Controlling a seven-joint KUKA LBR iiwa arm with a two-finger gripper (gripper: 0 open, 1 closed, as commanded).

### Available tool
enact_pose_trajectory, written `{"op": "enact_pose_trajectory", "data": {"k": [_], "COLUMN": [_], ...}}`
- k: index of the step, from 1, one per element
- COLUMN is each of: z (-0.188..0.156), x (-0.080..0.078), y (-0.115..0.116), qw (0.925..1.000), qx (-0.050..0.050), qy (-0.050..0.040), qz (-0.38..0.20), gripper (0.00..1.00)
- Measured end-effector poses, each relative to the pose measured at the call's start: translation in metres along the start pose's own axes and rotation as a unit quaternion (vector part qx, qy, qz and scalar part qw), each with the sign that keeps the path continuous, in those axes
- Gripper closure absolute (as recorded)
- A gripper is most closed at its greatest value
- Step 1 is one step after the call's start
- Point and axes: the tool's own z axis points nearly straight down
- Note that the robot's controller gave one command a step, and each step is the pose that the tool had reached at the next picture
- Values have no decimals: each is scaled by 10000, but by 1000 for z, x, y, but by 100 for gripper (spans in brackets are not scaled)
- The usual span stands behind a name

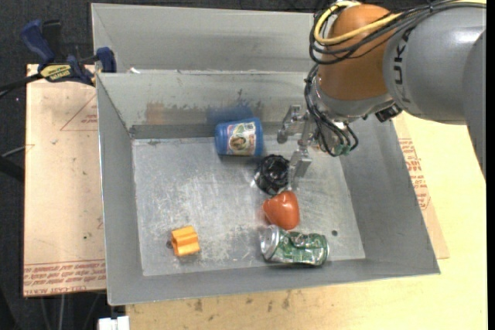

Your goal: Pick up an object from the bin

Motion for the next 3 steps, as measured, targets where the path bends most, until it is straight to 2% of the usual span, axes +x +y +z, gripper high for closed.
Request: {"op": "enact_pose_trajectory", "data": {"k": [1,2,3], "z": [48,45,38], "x": [11,11,-3], "y": [5,10,0], "qw": [9921,9931,9818], "qx": [-4,3,-2], "qy": [-36,3,-11], "qz": [1255,1174,1898], "gripper": [0,0,0]}}
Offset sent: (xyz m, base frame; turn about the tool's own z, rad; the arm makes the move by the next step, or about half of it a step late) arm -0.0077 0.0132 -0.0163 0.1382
